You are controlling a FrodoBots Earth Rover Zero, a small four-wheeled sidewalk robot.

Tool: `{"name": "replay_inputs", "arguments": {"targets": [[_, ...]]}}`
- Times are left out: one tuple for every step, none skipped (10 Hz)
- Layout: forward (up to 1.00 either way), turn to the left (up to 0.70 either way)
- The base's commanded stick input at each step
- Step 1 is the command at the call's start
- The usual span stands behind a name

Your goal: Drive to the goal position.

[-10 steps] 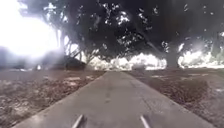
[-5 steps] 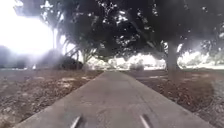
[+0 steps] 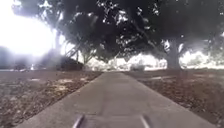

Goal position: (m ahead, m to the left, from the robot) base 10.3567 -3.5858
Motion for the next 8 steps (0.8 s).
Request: {"name": "replay_inputs", "arguments": {"targets": [[0.7,0.0],[0.7,0.0],[0.7,0.0],[0.7,0.0],[0.7,-0.28],[0.7,-0.26],[0.7,-0.24],[0.7,0.0]]}}
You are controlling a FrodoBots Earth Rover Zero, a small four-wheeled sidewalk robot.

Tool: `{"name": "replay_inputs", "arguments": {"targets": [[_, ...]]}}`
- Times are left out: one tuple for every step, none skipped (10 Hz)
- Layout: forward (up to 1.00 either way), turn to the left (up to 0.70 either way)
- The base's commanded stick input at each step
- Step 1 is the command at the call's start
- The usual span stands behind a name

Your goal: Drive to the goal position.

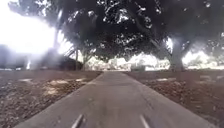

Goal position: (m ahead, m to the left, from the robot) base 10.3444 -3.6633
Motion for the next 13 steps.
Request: {"name": "replay_inputs", "arguments": {"targets": [[0.7,0.0],[0.7,-0.18],[0.7,-0.09],[0.7,0.0],[0.7,-0.31],[0.7,-0.31],[0.7,-0.07],[0.7,-0.2],[0.7,-0.26],[0.7,-0.14],[0.7,-0.02],[0.7,0.0],[0.7,0.0]]}}
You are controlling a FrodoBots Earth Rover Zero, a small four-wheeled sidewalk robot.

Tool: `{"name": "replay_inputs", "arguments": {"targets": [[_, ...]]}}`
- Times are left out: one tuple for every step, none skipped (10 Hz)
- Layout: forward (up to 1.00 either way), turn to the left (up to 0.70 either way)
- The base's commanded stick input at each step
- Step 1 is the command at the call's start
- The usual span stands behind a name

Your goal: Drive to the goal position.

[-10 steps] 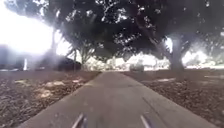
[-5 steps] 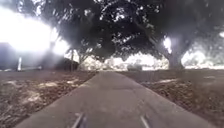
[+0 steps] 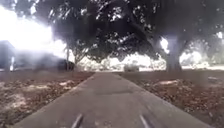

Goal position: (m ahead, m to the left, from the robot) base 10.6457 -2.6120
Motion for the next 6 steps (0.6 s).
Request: {"name": "replay_inputs", "arguments": {"targets": [[0.7,0.0],[0.7,0.0],[0.7,0.0],[0.7,0.0],[0.7,0.0],[0.7,0.0]]}}
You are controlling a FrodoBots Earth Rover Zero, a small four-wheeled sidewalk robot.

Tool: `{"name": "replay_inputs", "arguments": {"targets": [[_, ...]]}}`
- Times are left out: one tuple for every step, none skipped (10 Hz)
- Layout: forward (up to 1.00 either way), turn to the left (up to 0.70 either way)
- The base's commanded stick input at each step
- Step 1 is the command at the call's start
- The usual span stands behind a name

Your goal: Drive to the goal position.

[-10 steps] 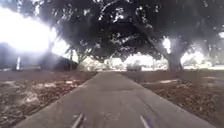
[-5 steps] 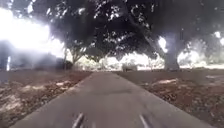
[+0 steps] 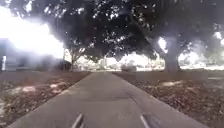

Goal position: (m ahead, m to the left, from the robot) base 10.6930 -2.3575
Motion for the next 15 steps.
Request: {"name": "replay_inputs", "arguments": {"targets": [[0.7,0.0],[0.7,0.32],[0.7,0.17],[0.7,0.02],[0.7,0.12],[0.7,0.27],[0.7,0.0],[0.7,0.0],[0.7,0.24],[0.7,0.13],[0.7,0.02],[0.7,0.0],[0.7,0.0],[0.7,0.0],[0.7,0.0]]}}
